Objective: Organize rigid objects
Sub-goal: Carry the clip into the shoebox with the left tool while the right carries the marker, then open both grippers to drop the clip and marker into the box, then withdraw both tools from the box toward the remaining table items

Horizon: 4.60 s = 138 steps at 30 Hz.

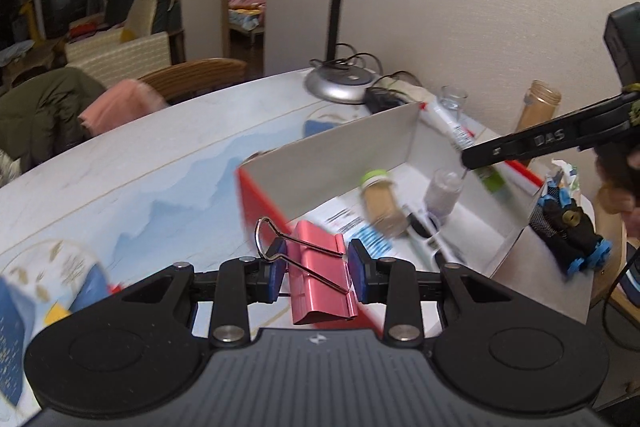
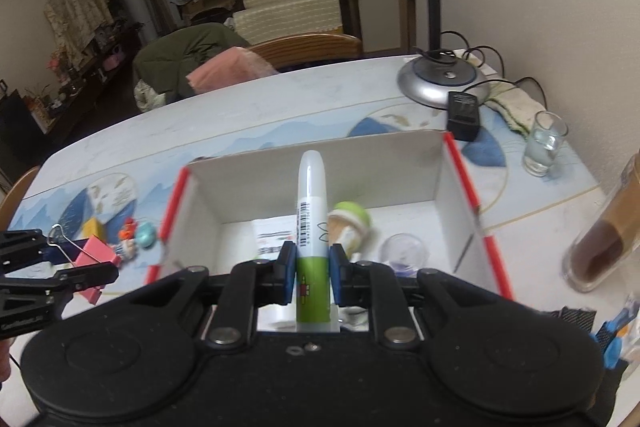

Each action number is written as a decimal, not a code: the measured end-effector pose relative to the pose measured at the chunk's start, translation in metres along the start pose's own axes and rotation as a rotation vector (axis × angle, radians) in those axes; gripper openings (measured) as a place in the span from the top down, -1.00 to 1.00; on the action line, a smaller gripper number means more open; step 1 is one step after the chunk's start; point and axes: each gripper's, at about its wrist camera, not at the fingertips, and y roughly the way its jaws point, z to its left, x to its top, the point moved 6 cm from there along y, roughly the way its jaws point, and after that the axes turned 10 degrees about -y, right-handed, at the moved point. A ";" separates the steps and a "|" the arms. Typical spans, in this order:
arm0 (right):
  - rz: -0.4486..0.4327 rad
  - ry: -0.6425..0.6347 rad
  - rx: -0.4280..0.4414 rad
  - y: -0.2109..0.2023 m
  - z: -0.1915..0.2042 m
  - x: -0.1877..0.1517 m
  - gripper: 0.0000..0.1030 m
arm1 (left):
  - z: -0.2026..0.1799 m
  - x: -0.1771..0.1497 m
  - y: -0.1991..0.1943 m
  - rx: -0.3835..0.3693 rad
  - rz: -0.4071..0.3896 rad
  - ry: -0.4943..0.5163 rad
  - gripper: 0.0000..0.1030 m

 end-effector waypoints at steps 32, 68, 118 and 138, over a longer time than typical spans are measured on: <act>0.172 -0.068 -0.092 0.053 -0.067 -0.029 0.69 | -0.089 -0.004 0.142 -0.011 0.289 0.107 0.36; 0.117 -0.096 -0.013 0.017 -0.042 -0.024 0.12 | -0.091 0.001 0.099 -0.064 0.249 0.048 -0.22; -0.107 -0.130 0.087 -0.032 0.180 -0.010 -0.96 | 0.119 -0.028 -0.097 0.077 -0.049 -0.184 -1.00; -0.046 -0.252 0.110 0.043 0.268 -0.005 -0.97 | 0.237 -0.042 -0.055 0.250 -0.014 -0.326 -1.00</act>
